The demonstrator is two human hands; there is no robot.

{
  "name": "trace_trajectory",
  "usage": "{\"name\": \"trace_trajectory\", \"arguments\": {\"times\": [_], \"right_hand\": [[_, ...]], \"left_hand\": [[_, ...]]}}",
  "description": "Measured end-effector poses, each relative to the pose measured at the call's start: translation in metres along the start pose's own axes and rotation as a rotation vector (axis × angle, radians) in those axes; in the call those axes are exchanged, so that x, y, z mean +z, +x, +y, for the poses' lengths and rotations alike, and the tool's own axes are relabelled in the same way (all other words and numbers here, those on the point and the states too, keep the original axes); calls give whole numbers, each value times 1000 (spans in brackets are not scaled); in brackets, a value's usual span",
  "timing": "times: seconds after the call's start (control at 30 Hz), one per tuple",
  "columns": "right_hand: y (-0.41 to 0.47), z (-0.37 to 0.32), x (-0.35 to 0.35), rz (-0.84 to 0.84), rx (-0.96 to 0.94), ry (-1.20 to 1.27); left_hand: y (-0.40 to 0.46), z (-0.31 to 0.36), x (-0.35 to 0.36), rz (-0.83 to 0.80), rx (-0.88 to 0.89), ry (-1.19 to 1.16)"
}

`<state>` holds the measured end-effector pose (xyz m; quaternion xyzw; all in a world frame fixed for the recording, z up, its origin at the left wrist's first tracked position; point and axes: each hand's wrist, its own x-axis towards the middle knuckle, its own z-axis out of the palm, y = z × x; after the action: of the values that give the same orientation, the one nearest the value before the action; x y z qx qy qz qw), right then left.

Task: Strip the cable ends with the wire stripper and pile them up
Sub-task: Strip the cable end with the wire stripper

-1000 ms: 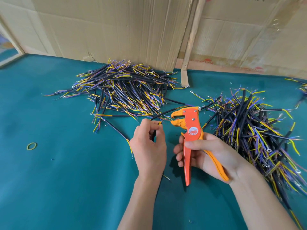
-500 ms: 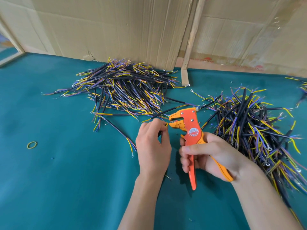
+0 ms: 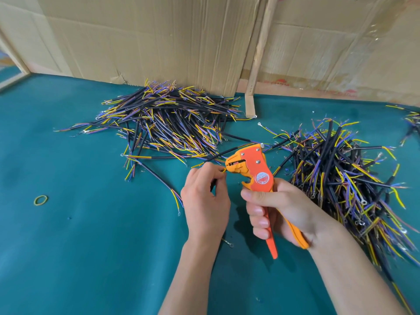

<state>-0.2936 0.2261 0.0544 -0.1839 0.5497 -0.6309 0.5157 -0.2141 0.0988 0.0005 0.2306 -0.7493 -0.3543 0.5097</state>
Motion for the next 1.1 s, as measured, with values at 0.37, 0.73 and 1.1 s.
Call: {"name": "trace_trajectory", "arguments": {"times": [0.37,0.73,1.1], "right_hand": [[6,7,8,-50,-42,47],[4,1,-22,53,-95,385],[-2,16,5,244,-50,359]], "left_hand": [[1,0,-1,114,-58,23],[2,0,-3,122,-88,59],[2,1,-2,141,-100,44]]}}
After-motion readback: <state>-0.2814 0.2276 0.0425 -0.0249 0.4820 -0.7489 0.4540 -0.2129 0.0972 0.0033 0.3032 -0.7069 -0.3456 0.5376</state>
